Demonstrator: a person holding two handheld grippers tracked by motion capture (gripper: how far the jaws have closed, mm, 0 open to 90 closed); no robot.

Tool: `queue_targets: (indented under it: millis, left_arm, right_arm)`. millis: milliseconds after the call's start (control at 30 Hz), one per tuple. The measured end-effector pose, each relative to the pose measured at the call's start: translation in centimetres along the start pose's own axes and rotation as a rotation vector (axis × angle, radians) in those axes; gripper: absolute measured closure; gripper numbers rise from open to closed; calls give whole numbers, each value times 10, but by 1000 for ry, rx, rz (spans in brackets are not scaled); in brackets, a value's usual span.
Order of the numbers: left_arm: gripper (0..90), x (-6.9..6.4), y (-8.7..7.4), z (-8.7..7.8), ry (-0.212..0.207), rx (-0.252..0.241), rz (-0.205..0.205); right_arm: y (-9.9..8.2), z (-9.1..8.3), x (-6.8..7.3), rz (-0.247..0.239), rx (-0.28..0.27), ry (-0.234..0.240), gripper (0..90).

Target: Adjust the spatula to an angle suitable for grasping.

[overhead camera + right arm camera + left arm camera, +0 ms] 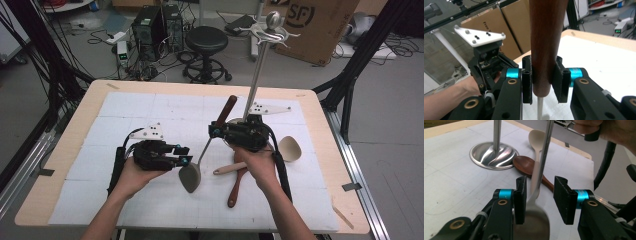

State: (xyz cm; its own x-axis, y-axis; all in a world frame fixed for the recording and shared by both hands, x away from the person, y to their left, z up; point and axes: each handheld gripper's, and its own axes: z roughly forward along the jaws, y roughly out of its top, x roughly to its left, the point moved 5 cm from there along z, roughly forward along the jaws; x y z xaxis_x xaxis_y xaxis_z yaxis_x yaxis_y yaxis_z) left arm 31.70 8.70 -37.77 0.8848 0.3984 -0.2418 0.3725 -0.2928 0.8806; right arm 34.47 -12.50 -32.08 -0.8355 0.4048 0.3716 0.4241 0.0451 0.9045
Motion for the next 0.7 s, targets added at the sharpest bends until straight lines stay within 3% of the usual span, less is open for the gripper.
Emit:
queue_targets:
  millis: [367,700]
  left_arm:
    - [538,10,-4,-6,64,4,-19]
    - [456,25,-11,-15,151,22,-29]
  right_arm:
    - [22,-14,2,-54,-39,17,730]
    - [36,-24,4,-114,-44,19,730]
